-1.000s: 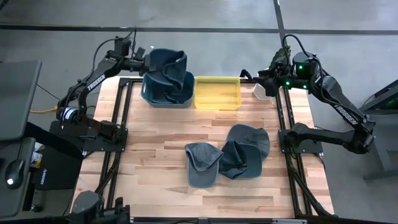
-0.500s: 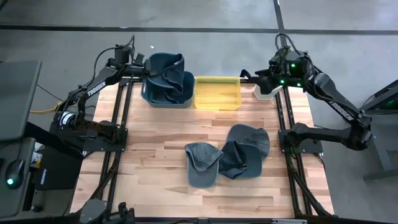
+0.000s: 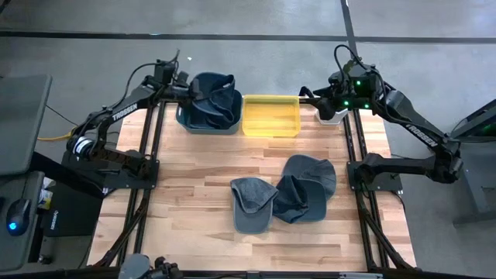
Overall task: Pick & Place hat
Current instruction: Put the top blue cap into the blue bin, then put the blue cap into the blue bin
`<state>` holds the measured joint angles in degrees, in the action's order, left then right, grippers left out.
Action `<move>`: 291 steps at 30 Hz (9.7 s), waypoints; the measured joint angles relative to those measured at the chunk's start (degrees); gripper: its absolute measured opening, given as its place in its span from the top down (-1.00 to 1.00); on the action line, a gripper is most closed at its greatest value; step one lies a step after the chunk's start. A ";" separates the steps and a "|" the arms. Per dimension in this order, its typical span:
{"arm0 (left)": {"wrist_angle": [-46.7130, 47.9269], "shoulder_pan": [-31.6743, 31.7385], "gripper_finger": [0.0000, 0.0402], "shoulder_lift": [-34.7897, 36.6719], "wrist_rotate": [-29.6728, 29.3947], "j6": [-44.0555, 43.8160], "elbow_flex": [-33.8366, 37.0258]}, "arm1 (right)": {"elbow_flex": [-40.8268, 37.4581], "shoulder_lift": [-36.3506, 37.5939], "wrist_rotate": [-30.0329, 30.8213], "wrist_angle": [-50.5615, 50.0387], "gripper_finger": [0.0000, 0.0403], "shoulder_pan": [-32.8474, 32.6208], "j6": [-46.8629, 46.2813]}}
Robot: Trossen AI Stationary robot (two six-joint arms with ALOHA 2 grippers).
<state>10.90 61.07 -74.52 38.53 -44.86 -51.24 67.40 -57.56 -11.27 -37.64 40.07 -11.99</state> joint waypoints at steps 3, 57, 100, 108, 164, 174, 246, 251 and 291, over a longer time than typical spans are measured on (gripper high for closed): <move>-0.36 -1.35 1.00 -0.17 -1.78 -0.42 0.00 | 0.00 0.04 -0.02 -0.05 -0.15 0.00 0.26; 10.32 0.07 0.99 0.74 -7.17 19.35 -7.54 | 0.00 0.04 -1.16 -3.27 -0.15 -0.02 0.22; 23.32 -10.48 1.00 -13.79 -36.96 25.07 -7.19 | -0.04 -1.03 -0.65 -3.53 -0.15 -0.02 -1.05; 27.24 -10.50 1.00 -13.79 -36.42 27.24 -12.40 | -0.04 -1.03 -0.66 -3.97 -0.15 -0.02 -1.05; 28.19 -54.43 1.00 -13.73 -40.87 9.26 -25.68 | -11.56 -0.92 -19.17 -23.56 -0.15 -20.57 16.60; 17.54 -63.30 1.00 -13.69 -42.56 8.24 -21.29 | -24.14 -0.92 -18.71 -10.06 -0.15 -26.74 13.36; -8.17 -64.07 1.00 -12.81 -21.32 14.40 -8.52 | -27.50 -16.29 -8.48 18.81 -0.15 -36.76 -25.39; -8.17 -64.07 1.00 -12.81 -21.24 14.39 -8.52 | -27.50 -19.37 -8.55 19.24 -0.15 -39.15 -27.00; -8.04 -64.07 1.00 -12.81 -20.99 14.40 -8.55 | -24.82 -24.59 -13.47 18.24 0.95 -40.11 -29.97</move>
<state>2.86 -3.01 -87.33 17.54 -30.46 -59.79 42.58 -82.15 -24.74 -19.39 -0.03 -41.96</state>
